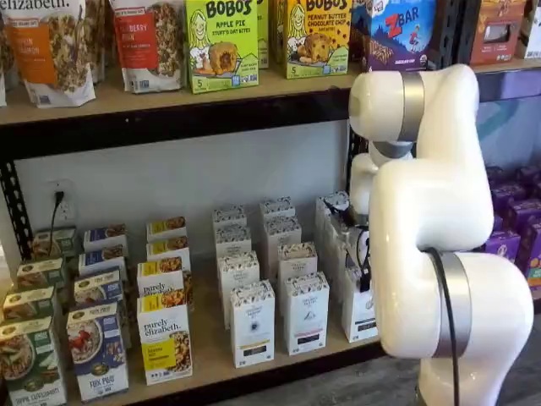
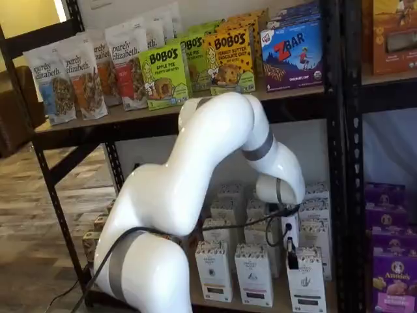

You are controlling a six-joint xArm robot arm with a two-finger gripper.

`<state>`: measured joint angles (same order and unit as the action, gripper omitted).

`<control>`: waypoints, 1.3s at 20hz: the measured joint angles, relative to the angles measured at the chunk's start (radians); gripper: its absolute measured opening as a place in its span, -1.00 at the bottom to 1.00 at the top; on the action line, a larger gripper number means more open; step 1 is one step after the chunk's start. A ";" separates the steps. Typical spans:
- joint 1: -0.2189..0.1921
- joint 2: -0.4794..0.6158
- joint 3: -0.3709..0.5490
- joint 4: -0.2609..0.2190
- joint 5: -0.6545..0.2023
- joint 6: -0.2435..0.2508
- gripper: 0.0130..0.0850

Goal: Pick up the white box with a green strip in the middle, on the bottom shelf, the sixth box from the left

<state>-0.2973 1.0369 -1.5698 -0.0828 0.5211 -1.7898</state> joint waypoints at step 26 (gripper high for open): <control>-0.006 0.084 -0.053 -0.112 -0.030 0.094 0.56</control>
<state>-0.3035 1.1206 -1.6233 -0.1945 0.4910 -1.6963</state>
